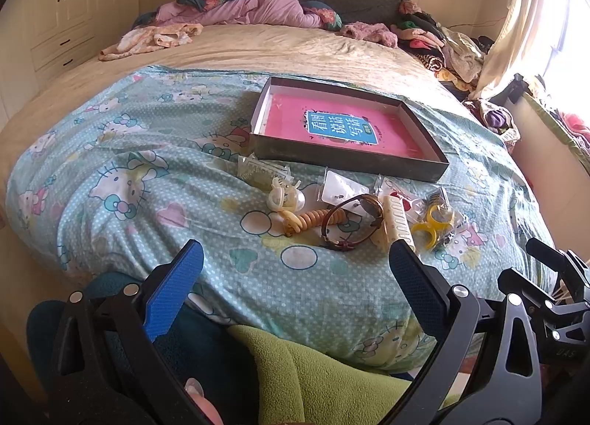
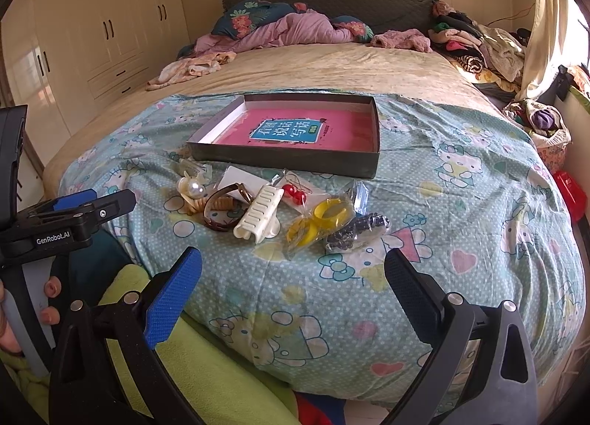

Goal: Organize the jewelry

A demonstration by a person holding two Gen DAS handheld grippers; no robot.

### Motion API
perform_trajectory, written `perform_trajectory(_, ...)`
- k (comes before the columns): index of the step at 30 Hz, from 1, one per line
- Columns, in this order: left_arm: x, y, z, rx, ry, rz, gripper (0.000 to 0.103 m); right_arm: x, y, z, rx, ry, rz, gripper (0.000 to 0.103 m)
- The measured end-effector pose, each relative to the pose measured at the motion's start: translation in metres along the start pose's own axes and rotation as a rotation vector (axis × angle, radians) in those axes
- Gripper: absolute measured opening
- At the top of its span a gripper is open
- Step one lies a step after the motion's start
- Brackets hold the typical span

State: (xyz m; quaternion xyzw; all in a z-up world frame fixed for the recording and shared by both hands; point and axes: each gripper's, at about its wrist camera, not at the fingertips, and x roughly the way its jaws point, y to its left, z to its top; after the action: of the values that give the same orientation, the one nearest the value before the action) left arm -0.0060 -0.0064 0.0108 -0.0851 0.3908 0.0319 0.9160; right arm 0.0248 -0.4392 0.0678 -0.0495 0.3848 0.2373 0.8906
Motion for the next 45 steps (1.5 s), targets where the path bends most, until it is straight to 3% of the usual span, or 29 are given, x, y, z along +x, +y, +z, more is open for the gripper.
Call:
perform_trajectory(38, 0.005, 0.005, 0.005, -0.019, 0.001, 0.001, 0.094, 0.009, 0.003, 0.006, -0.009, -0.012, 0.045, 0.099)
perform_trajectory(45, 0.007, 0.011, 0.009, -0.025, -0.017, 0.033, 0.094, 0.011, 0.002, 0.017, -0.005, -0.028, 0.068, 0.099)
